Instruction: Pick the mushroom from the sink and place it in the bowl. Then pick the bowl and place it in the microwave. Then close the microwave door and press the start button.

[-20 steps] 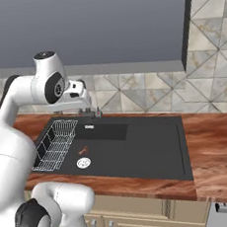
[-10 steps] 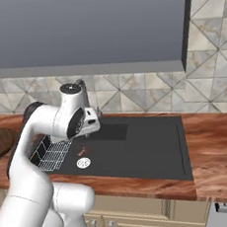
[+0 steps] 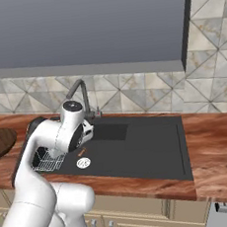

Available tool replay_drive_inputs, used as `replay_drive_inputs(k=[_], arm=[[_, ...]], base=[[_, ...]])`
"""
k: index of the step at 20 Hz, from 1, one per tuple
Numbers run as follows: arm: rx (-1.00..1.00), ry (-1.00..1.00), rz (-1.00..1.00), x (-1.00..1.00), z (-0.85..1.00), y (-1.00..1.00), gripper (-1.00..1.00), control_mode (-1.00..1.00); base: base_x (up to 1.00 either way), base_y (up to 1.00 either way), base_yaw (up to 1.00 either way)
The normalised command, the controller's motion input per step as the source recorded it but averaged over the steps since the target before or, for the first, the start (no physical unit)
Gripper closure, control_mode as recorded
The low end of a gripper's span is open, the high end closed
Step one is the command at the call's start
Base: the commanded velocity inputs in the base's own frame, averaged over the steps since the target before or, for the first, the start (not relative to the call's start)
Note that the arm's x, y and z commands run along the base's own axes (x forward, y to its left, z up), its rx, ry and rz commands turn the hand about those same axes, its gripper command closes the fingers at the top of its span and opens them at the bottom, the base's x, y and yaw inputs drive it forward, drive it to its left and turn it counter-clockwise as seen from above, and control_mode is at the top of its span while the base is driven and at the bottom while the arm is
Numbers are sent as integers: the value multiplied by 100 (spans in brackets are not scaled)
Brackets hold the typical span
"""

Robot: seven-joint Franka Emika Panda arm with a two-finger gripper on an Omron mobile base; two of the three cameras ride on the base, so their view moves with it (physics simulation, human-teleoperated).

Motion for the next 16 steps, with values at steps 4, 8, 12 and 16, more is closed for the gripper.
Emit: replay_drive_inputs(k=[4,8,12,16], arm=[[-3,5,-1,18,-13,21,-100,-100],[-3,8,-20,71,-20,45,-100,-100],[0,5,-24,59,-28,24,-100,-100],[5,5,-21,44,-31,2,-100,-100]], base=[[0,0,0],[0,0,0],[0,0,0],[0,0,0]])
